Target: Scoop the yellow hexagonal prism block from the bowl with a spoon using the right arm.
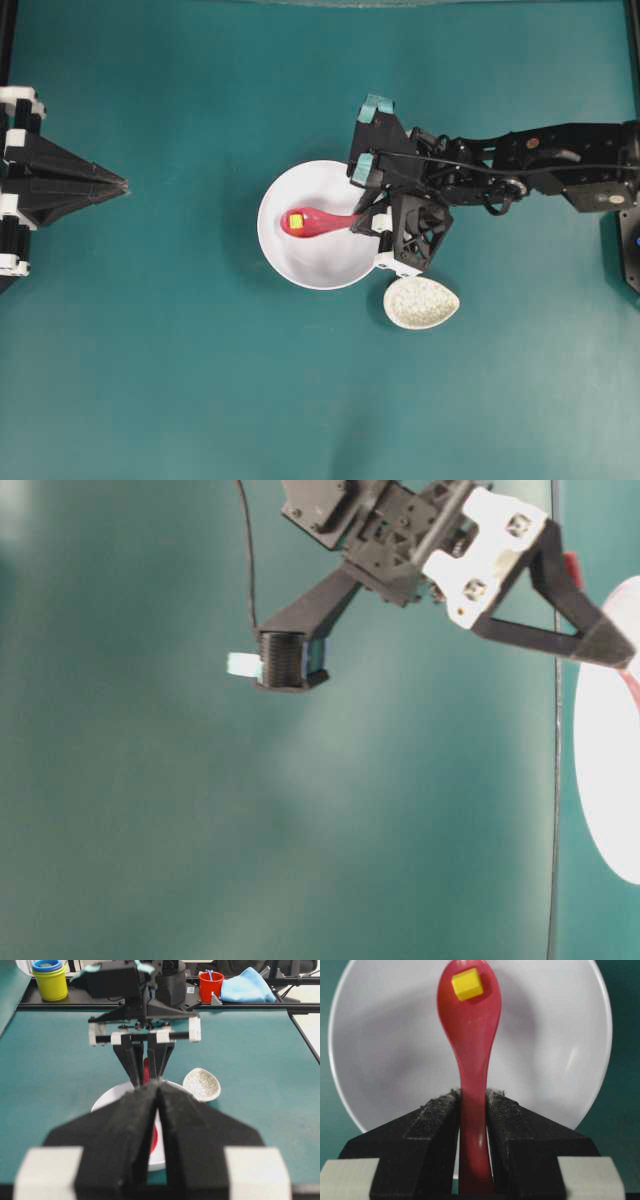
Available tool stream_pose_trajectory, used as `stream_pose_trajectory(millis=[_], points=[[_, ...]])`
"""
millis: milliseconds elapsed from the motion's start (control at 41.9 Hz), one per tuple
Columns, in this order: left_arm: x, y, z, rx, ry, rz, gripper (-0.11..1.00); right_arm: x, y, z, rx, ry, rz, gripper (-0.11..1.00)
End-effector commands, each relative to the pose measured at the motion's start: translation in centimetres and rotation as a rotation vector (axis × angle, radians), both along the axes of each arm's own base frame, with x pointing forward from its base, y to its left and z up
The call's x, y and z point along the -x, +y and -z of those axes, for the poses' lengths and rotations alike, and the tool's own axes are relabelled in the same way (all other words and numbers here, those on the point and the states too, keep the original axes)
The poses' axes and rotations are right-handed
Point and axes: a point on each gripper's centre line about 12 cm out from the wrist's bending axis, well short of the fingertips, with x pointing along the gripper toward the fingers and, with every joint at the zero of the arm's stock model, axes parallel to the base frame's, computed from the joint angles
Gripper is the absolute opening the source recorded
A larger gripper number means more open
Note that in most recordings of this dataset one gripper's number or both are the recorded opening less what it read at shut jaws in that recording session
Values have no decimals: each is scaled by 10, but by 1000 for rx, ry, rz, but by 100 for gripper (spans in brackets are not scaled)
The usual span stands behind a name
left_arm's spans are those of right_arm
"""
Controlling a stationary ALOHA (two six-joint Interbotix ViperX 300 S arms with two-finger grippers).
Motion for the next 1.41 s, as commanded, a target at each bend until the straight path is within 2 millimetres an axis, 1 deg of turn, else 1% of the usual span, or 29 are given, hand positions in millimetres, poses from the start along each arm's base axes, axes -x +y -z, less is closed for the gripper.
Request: stream_pose_trajectory(millis=[0,334,669,836,1051,1385], points=[[-2,0,-12,-5,-29,-1,6,-1,1,-24,6,-64,-1,24],[-2,0,-12,-5,-29,-1,6,8,3,-57,15,-121,-20,24],[-3,0,-12,-5,-31,-1,6,23,1,-105,34,-192,-37,24],[-3,0,-12,-5,-29,-1,6,30,0,-123,47,-204,-49,24],[-3,0,-12,-5,-31,-1,6,32,-1,-133,58,-208,-57,24],[-3,0,-13,-5,-31,-1,6,32,-3,-133,61,-206,-53,24]])
